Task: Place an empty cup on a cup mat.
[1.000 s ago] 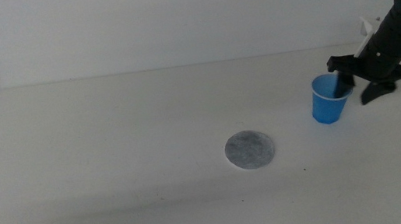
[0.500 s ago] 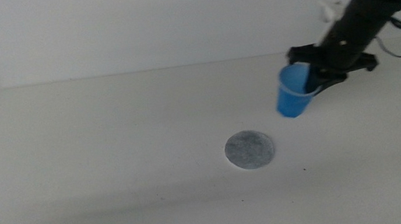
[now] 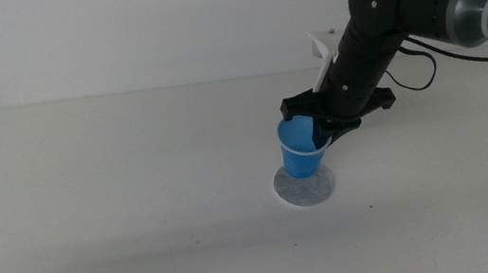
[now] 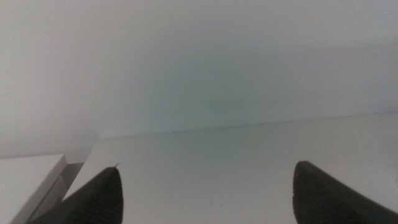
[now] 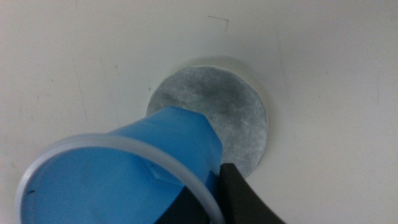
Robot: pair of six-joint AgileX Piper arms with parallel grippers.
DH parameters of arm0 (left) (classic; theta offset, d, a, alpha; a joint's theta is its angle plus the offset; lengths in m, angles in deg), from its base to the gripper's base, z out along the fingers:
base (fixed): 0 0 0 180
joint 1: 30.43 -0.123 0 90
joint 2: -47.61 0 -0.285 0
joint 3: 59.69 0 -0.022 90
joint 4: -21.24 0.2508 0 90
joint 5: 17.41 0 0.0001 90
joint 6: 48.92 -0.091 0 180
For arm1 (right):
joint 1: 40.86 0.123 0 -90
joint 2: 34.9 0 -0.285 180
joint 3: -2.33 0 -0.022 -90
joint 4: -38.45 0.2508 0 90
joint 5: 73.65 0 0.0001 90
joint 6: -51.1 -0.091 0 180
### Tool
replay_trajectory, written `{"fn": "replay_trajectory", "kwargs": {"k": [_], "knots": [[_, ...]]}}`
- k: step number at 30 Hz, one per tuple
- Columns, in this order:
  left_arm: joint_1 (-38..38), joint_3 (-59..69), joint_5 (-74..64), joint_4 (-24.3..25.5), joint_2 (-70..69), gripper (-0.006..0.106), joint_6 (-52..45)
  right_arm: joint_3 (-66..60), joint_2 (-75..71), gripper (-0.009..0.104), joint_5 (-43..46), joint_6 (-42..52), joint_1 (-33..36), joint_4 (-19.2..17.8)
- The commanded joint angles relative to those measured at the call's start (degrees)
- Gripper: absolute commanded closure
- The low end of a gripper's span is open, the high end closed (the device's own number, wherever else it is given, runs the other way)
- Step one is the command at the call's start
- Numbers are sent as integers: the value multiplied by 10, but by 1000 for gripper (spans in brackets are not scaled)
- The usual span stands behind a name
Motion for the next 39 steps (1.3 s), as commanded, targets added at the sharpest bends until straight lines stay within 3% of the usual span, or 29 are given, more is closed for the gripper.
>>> {"fn": "replay_trajectory", "kwargs": {"k": [1, 13, 17, 21, 24, 27, 34, 39], "knots": [[1, 0, 3, 0, -2, 7, 2, 4, 0, 93, 13, -4, 5, -19], [1, 0, 3, 0, -2, 7, 2, 4, 35, 90, 30, -9, 6, -28], [1, 0, 3, 0, -2, 7, 2, 4, 35, 77, 27, -6, 6, -31], [1, 0, 3, 0, -2, 7, 2, 4, 32, 49, 12, 4, 6, -22], [1, 0, 3, 0, -2, 7, 2, 4, 12, 29, 12, 37, 6, 5], [1, 0, 3, 0, -2, 7, 2, 4, -29, 17, 12, 49, 1, 18], [1, 0, 3, 0, -2, 7, 2, 3, -169, 14, -22, 115, -59, 10], [1, 0, 3, 0, -2, 7, 2, -69, -313, 14, 30, 124, -142, -2]]}}
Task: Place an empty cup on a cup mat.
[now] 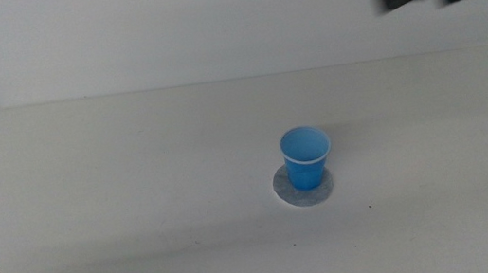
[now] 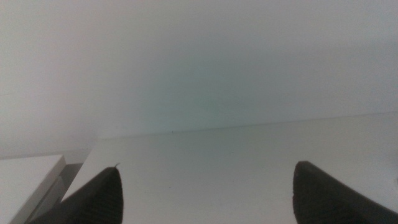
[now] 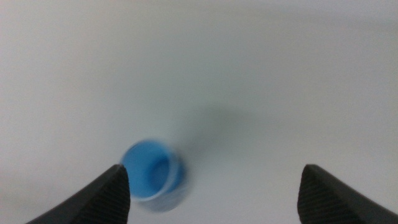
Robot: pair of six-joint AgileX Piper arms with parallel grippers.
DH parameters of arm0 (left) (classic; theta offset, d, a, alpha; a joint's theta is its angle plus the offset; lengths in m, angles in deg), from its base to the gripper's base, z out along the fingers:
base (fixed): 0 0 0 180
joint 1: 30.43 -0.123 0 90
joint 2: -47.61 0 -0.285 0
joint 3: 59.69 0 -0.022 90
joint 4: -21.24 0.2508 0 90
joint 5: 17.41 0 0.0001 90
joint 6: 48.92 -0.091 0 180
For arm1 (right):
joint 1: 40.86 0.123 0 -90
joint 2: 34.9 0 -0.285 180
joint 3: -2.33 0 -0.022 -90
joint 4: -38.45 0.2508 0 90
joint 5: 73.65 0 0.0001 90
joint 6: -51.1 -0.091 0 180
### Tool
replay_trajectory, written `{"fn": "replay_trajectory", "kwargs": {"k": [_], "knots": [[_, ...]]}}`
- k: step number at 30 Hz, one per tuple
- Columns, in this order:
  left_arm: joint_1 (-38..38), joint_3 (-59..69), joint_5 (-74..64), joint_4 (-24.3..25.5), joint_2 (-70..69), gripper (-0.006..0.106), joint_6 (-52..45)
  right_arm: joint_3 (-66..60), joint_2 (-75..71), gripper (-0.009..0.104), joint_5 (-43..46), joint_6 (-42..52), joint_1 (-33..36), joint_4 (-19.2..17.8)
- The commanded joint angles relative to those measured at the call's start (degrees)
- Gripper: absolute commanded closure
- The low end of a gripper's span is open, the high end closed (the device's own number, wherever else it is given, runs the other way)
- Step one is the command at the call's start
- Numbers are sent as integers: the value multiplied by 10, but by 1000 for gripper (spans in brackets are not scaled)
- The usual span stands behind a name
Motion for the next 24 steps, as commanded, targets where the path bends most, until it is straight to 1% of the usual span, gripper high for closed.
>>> {"fn": "replay_trajectory", "kwargs": {"k": [1, 5, 6, 9, 12, 15, 19, 21, 24], "knots": [[1, 0, 3, 0, -2, 7, 2, -54, -77, 14, 32, 10, -38, -10], [1, 0, 3, 0, -2, 7, 2, -188, -205, 14, 130, 20, -75, -14], [1, 0, 3, 0, -2, 7, 2, -227, -236, 14, 159, 20, -76, -21], [1, 0, 3, 0, -2, 7, 2, -335, -316, 14, 232, 20, -76, -59], [1, 0, 3, 0, -2, 7, 2, -415, -389, 14, 277, 19, -76, -64], [1, 0, 3, 0, -2, 7, 2, -475, -457, 14, 296, 18, -76, -69], [1, 0, 3, 0, -2, 7, 2, -537, -535, 14, 295, 17, -76, -72], [1, 0, 3, 0, -2, 7, 2, -565, -570, 14, 295, 17, -76, -60], [1, 0, 3, 0, -2, 7, 2, -606, -618, 14, 295, 17, -76, -32]]}}
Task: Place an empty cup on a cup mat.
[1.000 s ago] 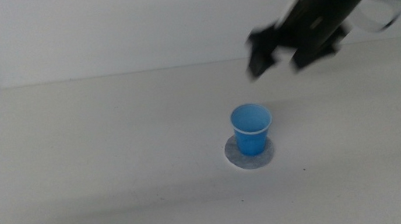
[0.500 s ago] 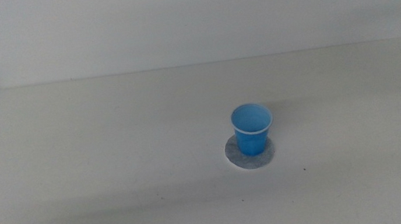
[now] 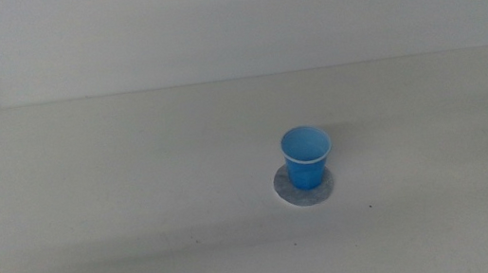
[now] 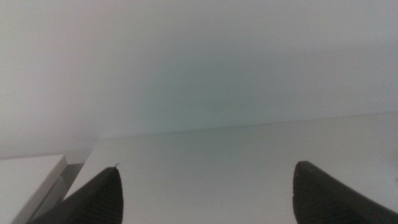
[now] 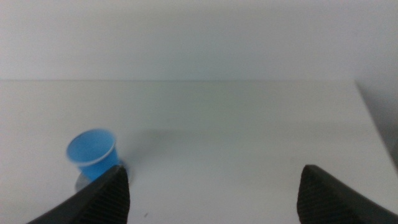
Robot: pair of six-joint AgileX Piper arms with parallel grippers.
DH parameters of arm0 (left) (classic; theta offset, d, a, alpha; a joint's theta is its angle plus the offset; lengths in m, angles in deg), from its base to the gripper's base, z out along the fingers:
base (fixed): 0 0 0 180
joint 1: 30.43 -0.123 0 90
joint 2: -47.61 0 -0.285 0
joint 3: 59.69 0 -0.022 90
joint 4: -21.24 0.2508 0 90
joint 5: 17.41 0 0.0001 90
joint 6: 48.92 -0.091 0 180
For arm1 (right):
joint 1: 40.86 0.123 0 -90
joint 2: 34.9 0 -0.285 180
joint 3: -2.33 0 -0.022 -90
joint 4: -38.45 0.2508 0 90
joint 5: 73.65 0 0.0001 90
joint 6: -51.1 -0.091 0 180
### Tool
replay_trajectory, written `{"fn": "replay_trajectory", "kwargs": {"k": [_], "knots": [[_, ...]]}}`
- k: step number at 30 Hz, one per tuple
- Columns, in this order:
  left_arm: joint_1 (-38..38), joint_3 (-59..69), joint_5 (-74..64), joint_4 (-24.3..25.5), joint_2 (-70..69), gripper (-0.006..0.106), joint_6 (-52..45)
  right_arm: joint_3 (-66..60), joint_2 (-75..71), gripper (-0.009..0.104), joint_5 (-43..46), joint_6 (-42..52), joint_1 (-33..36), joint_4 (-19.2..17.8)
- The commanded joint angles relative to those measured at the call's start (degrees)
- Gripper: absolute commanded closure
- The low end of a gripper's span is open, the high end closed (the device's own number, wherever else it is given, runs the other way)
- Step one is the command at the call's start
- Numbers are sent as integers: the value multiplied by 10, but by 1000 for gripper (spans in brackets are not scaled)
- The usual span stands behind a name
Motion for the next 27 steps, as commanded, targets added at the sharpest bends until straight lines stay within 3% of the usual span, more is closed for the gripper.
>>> {"fn": "replay_trajectory", "kwargs": {"k": [1, 6, 10, 12, 19, 27], "knots": [[1, 0, 3, 0, -2, 7, 2, -31, -31, 14, 5, 4, -3, 16], [1, 0, 3, 0, -2, 7, 2, -107, -97, 14, 5, 3, -3, 15], [1, 0, 3, 0, -2, 7, 2, -174, -153, 14, 18, -1, -3, -68], [1, 0, 3, 0, -2, 7, 2, -204, -184, 14, 38, -1, -3, -86], [1, 0, 3, 0, -2, 7, 2, -305, -287, 14, 101, -1, -3, -86], [1, 0, 3, 0, -2, 7, 2, -333, -296, 14, 99, -1, -3, -89]]}}
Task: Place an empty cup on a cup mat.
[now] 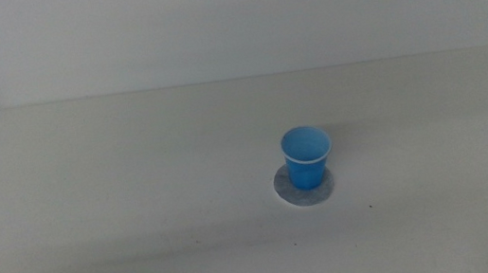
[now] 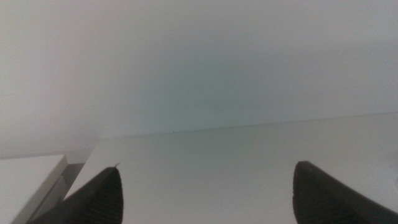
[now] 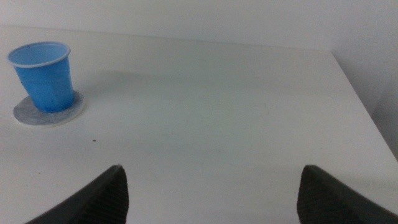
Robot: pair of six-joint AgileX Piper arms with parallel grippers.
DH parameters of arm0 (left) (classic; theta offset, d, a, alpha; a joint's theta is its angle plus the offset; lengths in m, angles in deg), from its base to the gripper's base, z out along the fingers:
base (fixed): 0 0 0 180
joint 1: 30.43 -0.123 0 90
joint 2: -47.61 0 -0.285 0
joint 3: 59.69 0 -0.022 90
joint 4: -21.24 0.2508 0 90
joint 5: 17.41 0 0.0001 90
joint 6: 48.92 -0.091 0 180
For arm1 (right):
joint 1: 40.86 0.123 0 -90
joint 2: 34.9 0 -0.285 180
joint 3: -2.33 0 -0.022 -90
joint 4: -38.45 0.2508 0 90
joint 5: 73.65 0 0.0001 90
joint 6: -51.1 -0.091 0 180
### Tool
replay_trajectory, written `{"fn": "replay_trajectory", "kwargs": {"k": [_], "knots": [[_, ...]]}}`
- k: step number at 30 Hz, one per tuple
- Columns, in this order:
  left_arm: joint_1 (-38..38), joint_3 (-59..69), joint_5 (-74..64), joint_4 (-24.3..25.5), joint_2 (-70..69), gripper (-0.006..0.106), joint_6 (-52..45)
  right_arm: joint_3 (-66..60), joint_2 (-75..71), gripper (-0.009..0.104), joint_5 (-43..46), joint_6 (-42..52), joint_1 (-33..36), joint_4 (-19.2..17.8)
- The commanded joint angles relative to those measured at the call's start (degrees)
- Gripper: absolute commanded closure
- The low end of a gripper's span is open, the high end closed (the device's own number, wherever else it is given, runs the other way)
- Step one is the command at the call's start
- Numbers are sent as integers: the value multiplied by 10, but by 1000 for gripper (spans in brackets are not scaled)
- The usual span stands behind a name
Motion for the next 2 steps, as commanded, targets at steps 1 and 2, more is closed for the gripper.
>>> {"fn": "replay_trajectory", "kwargs": {"k": [1, 2], "knots": [[1, 0, 3, 0, -2, 7, 2, -2, -2, 14, 9, 2, -3, -7], [1, 0, 3, 0, -2, 7, 2, -2, -2, 14, 9, 2, -3, -6]]}}
